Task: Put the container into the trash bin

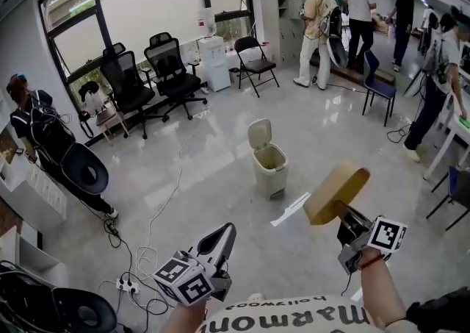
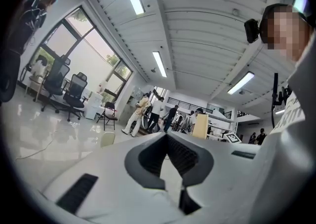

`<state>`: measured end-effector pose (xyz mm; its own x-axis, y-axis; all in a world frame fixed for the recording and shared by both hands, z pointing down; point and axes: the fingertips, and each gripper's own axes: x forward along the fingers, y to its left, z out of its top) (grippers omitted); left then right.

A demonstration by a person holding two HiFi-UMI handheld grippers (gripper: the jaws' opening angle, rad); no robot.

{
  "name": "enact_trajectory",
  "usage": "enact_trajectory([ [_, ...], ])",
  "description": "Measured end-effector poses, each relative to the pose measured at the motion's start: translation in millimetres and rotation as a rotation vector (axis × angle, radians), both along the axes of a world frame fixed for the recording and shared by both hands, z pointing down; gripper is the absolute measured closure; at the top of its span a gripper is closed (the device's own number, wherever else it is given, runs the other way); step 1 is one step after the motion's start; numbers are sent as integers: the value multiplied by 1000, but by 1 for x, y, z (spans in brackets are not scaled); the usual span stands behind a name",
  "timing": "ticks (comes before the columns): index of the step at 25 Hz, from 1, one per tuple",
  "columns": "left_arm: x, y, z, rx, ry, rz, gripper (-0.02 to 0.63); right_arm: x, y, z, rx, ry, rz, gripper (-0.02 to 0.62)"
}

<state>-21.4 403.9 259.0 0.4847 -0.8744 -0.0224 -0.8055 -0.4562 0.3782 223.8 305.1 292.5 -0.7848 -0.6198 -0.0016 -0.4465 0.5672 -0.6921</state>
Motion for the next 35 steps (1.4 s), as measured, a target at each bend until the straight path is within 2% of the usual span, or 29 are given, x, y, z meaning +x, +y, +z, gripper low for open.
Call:
enact_trajectory([
  [6, -46, -53, -16, 27, -28, 50, 609, -55, -39, -18, 43, -27, 12, 584],
  [10, -64, -76, -12, 26, -13, 69, 609, -70, -49, -8, 11, -21, 43, 584],
  [19, -59, -102, 13, -44, 25, 154, 609, -73, -58, 17, -66, 12, 94, 584],
  [28, -66, -135, 27, -70, 22, 140, 609, -88, -98, 34, -108, 21, 75, 584],
  [35, -70, -172, 34, -84, 15, 133, 609, -96, -147, 34, -100, 4, 68, 584],
])
